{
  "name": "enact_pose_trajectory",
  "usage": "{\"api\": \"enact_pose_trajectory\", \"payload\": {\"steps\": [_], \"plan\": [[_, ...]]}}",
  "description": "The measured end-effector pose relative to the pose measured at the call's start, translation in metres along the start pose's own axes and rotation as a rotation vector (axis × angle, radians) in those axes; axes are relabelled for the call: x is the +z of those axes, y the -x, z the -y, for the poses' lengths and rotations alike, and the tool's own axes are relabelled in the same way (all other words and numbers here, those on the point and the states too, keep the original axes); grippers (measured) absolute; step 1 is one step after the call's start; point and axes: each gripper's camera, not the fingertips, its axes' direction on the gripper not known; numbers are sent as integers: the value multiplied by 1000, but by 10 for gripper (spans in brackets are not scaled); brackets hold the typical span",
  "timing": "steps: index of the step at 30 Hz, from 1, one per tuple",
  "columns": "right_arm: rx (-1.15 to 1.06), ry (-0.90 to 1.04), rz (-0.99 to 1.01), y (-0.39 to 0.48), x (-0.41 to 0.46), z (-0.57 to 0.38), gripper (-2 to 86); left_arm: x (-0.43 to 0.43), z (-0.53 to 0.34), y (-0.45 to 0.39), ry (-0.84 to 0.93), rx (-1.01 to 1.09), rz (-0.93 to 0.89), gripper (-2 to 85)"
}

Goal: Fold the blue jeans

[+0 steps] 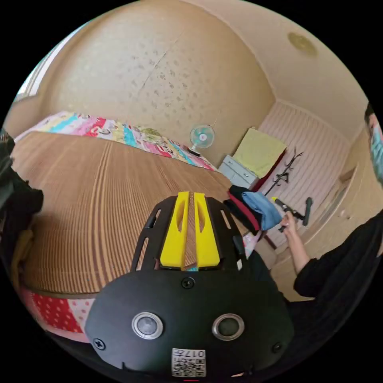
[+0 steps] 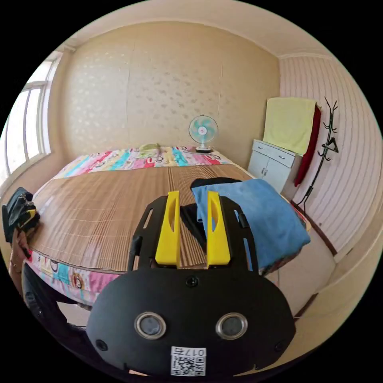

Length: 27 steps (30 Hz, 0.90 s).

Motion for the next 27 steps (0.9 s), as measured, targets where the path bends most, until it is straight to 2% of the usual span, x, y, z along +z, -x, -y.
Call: {"api": "enact_pose_trajectory", "payload": {"steps": [2,3,5,10,15,17,21,23,25,27], "plan": [[-6,116,-59,-13,33,5,100,-19,-11,16,-47,-61,-165,2],[-11,159,-58,-15,44,5,97,-25,-13,18,-55,-59,-179,0],[-3,387,-101,-22,96,-1,75,-47,-20,18,-53,-25,-148,-6],[173,366,-1,-36,93,27,38,-101,-27,14,-108,18,-99,-10],[55,129,207,-7,28,106,31,-149,-30,25,-242,-24,-134,-10],[-11,14,452,15,-5,146,29,-159,-28,32,-260,-59,-124,-10],[-110,-95,844,52,-41,190,27,-161,-27,38,-244,-106,-112,-10],[-144,-260,1145,63,-69,202,26,-162,-28,35,-248,-99,-110,-10],[-109,-357,1270,63,-81,204,25,-163,-29,33,-240,-99,-102,-10],[-65,-376,1282,62,-80,201,25,-163,-29,33,-228,-101,-97,-10]]}}
